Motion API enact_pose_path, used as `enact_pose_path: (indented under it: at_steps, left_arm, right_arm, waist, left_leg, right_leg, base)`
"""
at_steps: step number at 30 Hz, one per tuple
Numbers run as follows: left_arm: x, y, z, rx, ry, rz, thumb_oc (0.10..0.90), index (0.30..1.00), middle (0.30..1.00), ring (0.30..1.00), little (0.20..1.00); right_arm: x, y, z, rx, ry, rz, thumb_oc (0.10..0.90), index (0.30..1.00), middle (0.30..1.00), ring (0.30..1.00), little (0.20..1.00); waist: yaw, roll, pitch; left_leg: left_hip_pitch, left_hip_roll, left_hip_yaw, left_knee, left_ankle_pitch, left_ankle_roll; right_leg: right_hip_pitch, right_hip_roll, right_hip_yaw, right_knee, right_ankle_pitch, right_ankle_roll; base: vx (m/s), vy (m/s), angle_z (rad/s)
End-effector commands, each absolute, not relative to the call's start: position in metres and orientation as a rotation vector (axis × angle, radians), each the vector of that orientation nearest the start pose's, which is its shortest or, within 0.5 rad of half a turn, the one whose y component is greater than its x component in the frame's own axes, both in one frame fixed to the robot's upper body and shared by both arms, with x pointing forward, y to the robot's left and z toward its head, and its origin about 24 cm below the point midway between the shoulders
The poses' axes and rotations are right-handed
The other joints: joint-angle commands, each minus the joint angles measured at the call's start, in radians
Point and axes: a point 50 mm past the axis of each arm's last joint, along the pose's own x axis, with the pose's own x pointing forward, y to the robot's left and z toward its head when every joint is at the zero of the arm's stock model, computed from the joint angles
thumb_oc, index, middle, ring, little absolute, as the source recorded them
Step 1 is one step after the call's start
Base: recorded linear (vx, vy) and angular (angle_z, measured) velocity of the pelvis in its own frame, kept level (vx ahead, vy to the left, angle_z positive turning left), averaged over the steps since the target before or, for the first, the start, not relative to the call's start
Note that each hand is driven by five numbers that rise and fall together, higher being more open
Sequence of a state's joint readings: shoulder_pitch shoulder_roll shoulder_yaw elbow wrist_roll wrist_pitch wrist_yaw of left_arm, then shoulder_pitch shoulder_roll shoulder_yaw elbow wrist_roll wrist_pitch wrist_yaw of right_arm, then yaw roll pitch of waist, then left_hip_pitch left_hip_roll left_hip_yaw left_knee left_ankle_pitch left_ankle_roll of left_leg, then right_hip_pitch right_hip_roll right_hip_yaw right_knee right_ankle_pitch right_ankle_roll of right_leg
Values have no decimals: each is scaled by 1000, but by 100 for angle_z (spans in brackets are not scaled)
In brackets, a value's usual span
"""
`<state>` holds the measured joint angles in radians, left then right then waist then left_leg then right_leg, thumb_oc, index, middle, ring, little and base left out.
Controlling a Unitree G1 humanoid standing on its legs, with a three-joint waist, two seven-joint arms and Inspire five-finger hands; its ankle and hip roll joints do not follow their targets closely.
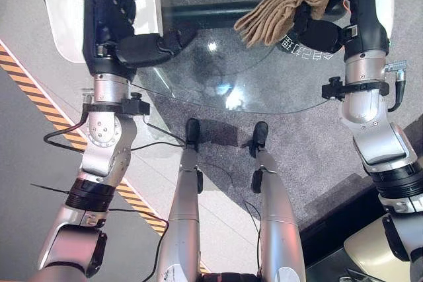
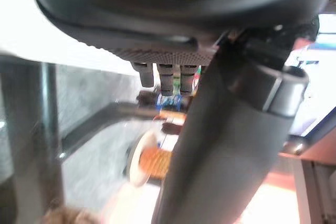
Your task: Wipe the table with a cloth and put it in the basket.
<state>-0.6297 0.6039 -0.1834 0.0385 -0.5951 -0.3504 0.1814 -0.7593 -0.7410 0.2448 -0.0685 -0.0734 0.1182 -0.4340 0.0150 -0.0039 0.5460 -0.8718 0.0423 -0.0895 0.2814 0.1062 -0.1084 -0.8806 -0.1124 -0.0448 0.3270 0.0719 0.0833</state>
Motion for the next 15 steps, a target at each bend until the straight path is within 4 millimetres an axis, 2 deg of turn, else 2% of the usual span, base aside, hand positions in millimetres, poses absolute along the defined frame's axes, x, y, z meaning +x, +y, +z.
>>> enact_pose_path:
  at_steps: [1,15]
  left_arm:
    - [284,164,301,-53,-1075,-276,800,900,900,900,900]
    - [289,132,299,-112,-1020,-416,800,900,900,900,900]
  right_arm:
    - [242,-151,376,-522,-1400,-211,100,300,300,300,200]
    - [225,-129,389,-430,-1504,-99,100,300,300,300,200]
  waist:
    - [-13,-3,-26]
    - [-20,-13,-26]
  left_leg:
    - [82,-57,91,-61,-21,90]
    - [89,-51,97,-72,-10,88]
  right_leg:
    - [80,75,-26,-3,-52,1]
    - [89,76,-24,-18,-42,-2]
  base:
    - [0,0,0]
    - [0,0,0]
